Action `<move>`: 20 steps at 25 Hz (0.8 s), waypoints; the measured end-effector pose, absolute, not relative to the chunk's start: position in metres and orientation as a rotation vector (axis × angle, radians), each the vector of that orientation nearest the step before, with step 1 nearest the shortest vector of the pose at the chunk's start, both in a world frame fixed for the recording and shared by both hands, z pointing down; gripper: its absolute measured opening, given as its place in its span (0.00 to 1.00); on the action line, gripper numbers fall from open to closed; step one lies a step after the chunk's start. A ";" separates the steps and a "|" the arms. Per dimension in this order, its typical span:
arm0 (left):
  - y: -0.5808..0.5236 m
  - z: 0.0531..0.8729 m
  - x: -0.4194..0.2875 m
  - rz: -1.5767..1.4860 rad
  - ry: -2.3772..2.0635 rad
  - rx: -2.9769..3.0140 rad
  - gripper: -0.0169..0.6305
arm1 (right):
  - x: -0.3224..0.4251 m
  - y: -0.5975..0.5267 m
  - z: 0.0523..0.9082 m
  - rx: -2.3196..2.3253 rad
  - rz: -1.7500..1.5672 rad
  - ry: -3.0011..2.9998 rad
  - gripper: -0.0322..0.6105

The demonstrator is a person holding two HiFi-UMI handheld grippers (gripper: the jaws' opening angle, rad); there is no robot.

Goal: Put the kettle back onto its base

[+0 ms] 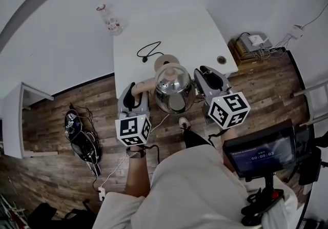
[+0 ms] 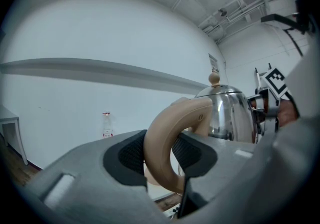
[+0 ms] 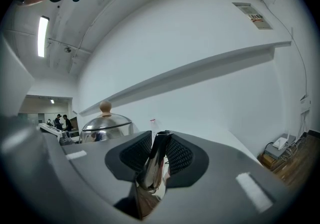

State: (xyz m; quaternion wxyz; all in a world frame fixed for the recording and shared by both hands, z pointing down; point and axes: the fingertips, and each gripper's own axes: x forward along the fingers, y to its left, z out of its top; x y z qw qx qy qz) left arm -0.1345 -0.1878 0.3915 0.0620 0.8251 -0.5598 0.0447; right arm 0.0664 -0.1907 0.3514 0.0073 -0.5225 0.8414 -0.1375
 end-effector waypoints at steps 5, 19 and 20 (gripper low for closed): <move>-0.235 0.409 -0.135 0.156 -1.711 2.461 0.27 | 0.066 -0.243 0.369 -1.612 -0.471 2.650 0.18; -0.312 0.459 -0.134 0.176 -1.773 2.392 0.27 | 0.066 -0.334 0.420 -1.564 -0.508 2.721 0.18; -0.323 0.465 -0.133 0.183 -1.771 2.387 0.27 | 0.067 -0.346 0.427 -1.561 -0.513 2.728 0.18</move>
